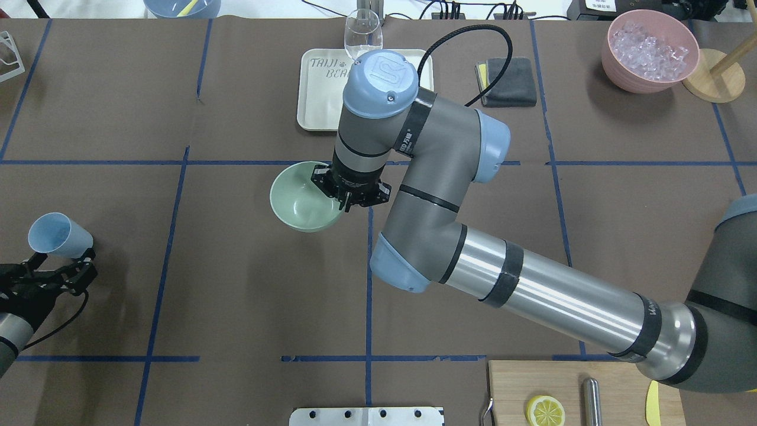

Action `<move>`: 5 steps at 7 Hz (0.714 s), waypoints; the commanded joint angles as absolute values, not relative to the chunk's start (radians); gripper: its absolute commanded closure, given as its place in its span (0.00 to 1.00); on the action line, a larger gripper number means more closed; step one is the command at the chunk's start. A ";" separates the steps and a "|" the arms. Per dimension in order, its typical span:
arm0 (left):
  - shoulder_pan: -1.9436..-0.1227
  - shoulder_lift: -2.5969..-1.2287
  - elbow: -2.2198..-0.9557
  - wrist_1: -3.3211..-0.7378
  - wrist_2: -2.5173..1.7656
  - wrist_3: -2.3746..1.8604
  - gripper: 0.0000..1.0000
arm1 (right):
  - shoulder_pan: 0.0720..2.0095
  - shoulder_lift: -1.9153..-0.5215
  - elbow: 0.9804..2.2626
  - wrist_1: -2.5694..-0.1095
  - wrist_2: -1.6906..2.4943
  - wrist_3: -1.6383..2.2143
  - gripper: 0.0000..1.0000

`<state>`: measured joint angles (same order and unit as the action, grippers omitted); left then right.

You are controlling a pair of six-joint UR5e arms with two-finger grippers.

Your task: Pour ice into bowl

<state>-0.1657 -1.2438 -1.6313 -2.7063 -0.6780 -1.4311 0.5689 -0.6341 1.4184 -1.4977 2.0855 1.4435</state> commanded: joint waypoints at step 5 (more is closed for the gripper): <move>-0.212 -1.258 -1.578 -2.749 -0.683 -1.408 0.00 | 0.496 -0.598 1.358 -1.494 2.033 1.445 1.00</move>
